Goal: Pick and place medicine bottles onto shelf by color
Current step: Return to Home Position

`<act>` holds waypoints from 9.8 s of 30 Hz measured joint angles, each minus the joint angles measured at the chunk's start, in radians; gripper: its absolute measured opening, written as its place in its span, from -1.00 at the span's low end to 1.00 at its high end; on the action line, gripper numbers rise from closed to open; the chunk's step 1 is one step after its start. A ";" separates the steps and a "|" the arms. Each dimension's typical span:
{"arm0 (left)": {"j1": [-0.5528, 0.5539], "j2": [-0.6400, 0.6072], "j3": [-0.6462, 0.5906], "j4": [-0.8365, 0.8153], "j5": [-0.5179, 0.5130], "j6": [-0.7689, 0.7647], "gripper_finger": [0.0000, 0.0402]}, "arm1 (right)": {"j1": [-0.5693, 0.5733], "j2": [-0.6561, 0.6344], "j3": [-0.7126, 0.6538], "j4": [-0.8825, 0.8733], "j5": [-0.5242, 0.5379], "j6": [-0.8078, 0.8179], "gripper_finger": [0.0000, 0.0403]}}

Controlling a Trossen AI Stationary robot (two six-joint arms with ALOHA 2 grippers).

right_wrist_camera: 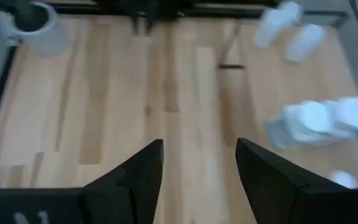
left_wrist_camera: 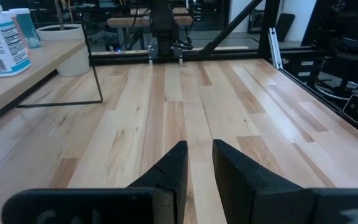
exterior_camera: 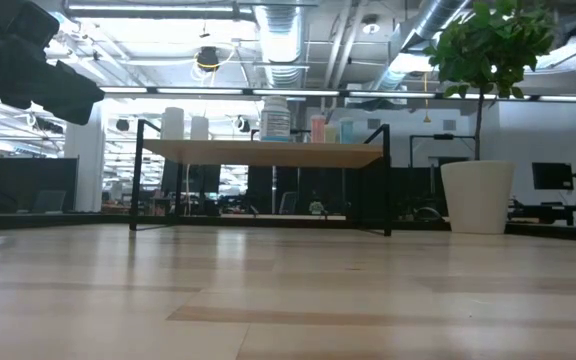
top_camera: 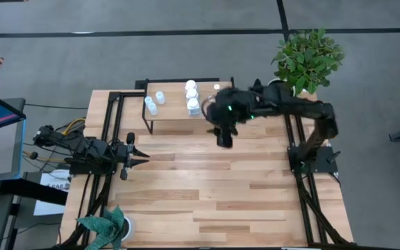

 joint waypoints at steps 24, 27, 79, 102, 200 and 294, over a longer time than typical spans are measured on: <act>0.000 0.000 0.000 0.000 0.000 0.000 -0.68 | 0.130 -0.797 -1.724 1.630 0.007 0.167 -0.04; 0.000 0.000 0.000 0.000 0.000 -0.001 -0.68 | 0.119 -0.860 -1.859 1.788 0.008 0.157 -0.04; 0.000 0.000 0.000 0.000 0.000 0.000 -0.68 | 0.112 -1.550 -2.144 1.220 0.004 0.218 -0.27; 0.000 0.000 0.000 0.000 0.000 0.000 -0.68 | 0.112 -1.550 -2.145 1.220 0.001 0.218 -0.26; 0.000 0.000 0.000 0.000 0.000 0.000 -0.68 | 0.112 -1.550 -2.146 1.220 0.002 0.218 -0.27; 0.000 0.000 0.000 0.000 0.000 0.000 -0.68 | 0.112 -1.550 -2.146 1.220 0.002 0.218 -0.27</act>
